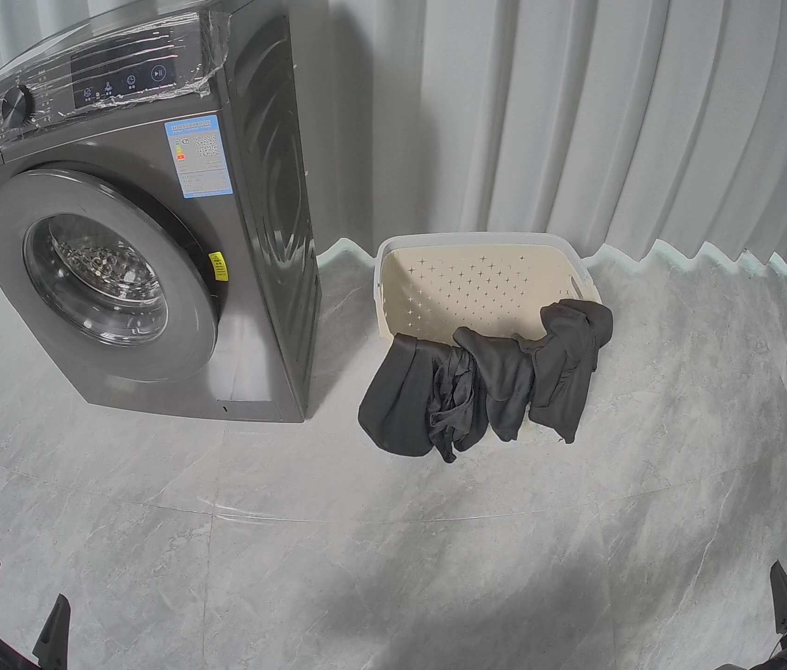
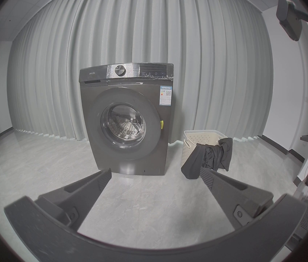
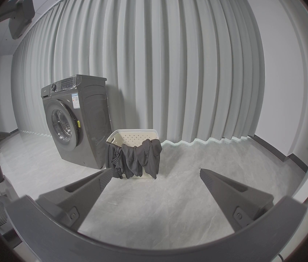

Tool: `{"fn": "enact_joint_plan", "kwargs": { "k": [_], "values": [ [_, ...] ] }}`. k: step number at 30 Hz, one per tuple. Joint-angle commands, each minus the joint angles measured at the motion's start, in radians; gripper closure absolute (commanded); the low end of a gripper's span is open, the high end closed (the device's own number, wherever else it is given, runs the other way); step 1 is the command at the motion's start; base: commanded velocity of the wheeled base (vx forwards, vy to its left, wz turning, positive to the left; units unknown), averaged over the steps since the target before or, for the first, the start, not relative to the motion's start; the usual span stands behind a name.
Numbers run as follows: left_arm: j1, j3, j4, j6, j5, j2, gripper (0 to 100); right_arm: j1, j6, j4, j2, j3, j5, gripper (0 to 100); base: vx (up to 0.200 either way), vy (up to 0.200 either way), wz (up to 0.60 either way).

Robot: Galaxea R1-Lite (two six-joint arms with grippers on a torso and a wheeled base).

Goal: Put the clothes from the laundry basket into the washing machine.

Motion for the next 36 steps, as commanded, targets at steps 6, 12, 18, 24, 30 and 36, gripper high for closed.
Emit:
{"fn": "enact_joint_plan", "kwargs": {
  "k": [6,12,18,24,30,36],
  "values": [
    [0.0,0.015,0.0,0.0,0.0,-0.015,0,0.0,0.0,0.0,-0.016,0.018,0.001,0,0.0,-0.2,0.0],
    [0.0,0.015,0.0,0.0,0.0,-0.015,0,0.0,0.0,0.0,-0.016,0.018,0.001,0,0.0,-0.067,0.0],
    [0.0,0.015,0.0,0.0,0.0,-0.015,0,0.0,0.0,0.0,-0.016,0.018,0.001,0,0.0,0.0,0.0],
    [0.0,0.015,0.0,0.0,0.0,-0.015,0,0.0,0.0,0.0,-0.016,0.018,0.001,0,0.0,0.0,0.0],
    [0.0,0.015,0.0,0.0,0.0,-0.015,0,0.0,0.0,0.0,-0.016,0.018,0.001,0,0.2,0.0,0.0],
    [0.0,0.015,0.0,0.0,0.0,-0.015,0,0.0,0.0,0.0,-0.016,0.018,0.001,0,0.2,0.0,0.0]
  ]
}}
